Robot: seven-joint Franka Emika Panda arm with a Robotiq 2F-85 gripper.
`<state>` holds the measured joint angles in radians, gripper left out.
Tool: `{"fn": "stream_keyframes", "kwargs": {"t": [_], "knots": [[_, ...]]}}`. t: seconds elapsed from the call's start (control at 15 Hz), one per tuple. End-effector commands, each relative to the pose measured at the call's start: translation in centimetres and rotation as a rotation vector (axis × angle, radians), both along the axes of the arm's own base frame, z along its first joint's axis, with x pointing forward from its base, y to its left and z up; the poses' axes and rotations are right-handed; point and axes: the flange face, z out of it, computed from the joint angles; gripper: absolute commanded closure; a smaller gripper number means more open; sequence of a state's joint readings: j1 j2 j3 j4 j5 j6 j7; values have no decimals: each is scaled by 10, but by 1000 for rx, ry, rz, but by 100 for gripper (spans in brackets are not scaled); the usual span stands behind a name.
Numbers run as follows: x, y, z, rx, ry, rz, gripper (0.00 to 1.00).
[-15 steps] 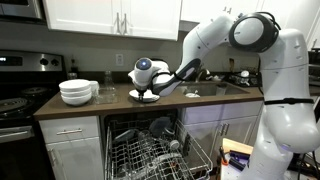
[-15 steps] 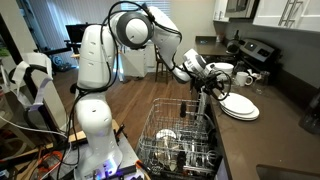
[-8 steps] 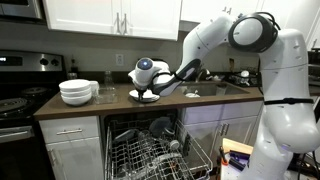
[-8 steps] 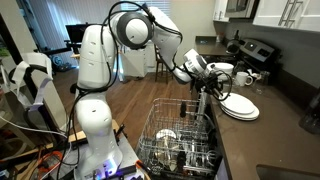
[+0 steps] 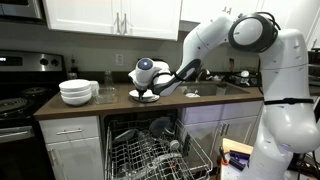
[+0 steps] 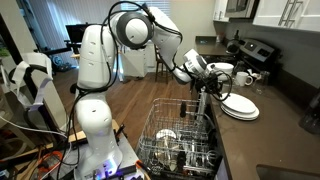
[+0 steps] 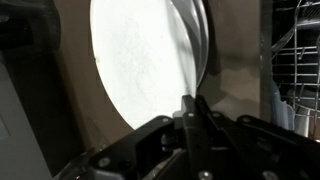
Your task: Take the top white plate and put it in the dishwasher
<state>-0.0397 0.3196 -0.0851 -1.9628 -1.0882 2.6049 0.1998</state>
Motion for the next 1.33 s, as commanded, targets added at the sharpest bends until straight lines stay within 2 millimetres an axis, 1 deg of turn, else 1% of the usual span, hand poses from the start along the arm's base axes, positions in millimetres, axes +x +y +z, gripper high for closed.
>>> {"fn": "stream_keyframes", "kwargs": {"t": [0.0,0.33,0.8,1.07,1.27], "knots": [[-9,5,10,-16,16,15,95],[-17,19,28,-65,-6,26,94],[-32,53,50,-212,-49,51,95],[-41,66,53,-251,-57,46,95],[-44,68,50,-255,-47,34,95]]}}
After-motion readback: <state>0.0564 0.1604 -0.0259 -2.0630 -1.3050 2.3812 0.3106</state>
